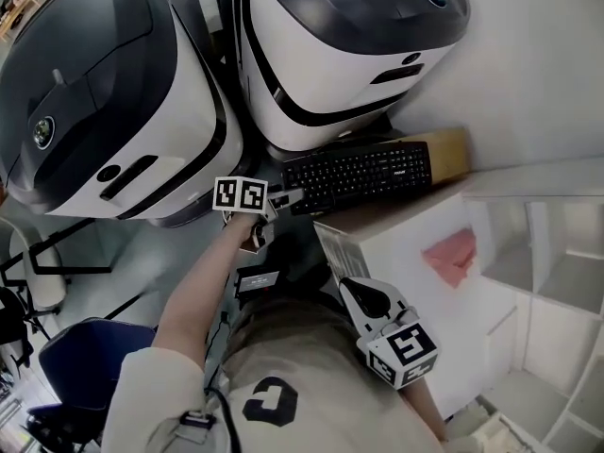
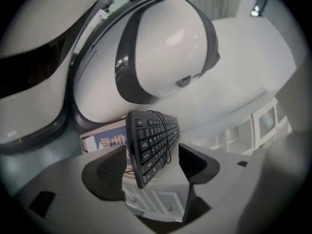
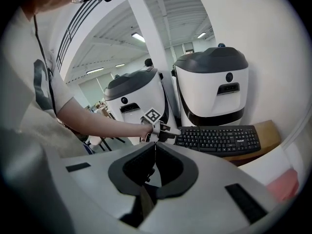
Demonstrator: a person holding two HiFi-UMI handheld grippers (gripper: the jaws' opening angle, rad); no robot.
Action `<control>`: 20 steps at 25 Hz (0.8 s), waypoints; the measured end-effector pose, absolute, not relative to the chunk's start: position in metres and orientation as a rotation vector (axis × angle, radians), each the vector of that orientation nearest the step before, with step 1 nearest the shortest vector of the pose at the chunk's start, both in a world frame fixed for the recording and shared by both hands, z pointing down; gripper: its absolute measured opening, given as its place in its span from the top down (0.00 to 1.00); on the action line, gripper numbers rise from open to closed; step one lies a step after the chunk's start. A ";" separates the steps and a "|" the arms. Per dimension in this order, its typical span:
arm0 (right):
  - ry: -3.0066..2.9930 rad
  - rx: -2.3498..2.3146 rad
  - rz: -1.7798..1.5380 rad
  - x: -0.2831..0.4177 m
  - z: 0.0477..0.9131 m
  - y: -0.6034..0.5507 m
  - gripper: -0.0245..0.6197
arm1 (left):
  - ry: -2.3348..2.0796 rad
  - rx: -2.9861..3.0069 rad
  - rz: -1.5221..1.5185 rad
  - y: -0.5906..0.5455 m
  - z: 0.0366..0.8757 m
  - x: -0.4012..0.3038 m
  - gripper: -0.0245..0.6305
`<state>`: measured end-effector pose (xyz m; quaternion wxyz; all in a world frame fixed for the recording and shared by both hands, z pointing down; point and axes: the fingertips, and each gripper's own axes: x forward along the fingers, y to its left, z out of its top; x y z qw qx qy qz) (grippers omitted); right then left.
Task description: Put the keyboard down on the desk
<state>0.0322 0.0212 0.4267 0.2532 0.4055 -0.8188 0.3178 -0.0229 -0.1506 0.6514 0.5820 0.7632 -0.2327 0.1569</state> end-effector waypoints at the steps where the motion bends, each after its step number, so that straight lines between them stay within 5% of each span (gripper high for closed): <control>1: -2.226 1.107 0.872 0.036 0.428 0.021 0.92 | -0.542 1.746 0.324 -0.155 0.656 -0.020 0.46; 11: -2.177 1.165 0.957 0.074 0.435 0.025 0.92 | -0.558 1.620 0.241 -0.162 0.696 0.008 0.45; 16: -2.169 1.172 0.965 0.077 0.437 0.022 0.92 | -0.515 1.627 0.201 -0.162 0.695 0.015 0.67; 20: -2.169 1.179 0.962 0.075 0.438 0.017 0.92 | -0.498 1.637 0.196 -0.159 0.693 0.015 0.71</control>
